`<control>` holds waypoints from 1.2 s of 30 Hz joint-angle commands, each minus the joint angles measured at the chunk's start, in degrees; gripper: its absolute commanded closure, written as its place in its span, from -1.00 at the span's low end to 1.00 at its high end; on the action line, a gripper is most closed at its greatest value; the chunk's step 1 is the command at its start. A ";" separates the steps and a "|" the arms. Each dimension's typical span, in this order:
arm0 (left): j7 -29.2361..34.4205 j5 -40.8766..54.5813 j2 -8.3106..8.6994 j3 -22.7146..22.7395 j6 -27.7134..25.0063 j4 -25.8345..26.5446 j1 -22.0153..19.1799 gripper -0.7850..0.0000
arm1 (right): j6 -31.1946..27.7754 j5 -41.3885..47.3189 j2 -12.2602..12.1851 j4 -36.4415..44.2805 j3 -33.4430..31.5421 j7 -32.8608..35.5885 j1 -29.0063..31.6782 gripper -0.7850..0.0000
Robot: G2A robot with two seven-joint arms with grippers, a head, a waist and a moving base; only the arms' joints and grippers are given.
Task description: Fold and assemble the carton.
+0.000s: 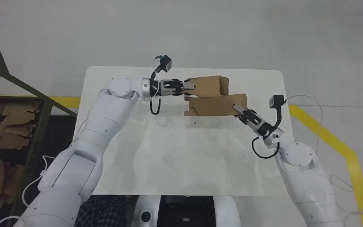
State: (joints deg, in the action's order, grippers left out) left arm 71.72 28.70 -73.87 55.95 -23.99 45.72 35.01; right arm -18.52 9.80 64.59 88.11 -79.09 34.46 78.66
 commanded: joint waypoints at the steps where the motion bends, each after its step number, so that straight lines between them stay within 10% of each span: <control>1: 0.56 0.21 0.05 0.19 -0.23 0.04 0.02 1.00 | 0.17 0.13 0.02 -0.63 0.01 -0.06 -0.27 -1.00; 14: 4.83 0.55 0.01 0.04 -3.75 -1.00 0.30 1.00 | -1.50 3.77 -0.55 -5.40 -4.33 2.28 -2.37 -1.00; 20: 5.37 0.77 0.34 -0.70 -3.22 1.10 1.13 1.00 | -3.15 10.16 -0.88 -6.21 -3.87 14.66 -4.72 -1.00; 27: 6.11 1.35 1.29 -2.01 -2.49 5.03 2.30 1.00 | -5.04 16.27 -0.82 -8.86 -1.22 26.26 -8.71 -0.66; 31: 6.67 2.06 1.86 -2.86 -1.92 6.16 2.59 1.00 | -6.78 18.35 -0.66 -10.05 0.14 29.39 -10.20 -0.11; 36: 7.03 3.22 2.29 -4.08 -1.57 6.44 2.46 1.00 | -8.52 19.07 -0.59 -11.24 1.35 31.89 -11.66 -0.38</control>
State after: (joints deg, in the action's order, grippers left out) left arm 78.71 31.75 -71.64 52.13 -25.59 52.11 37.52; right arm -26.91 28.87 63.98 77.11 -77.92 66.20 67.24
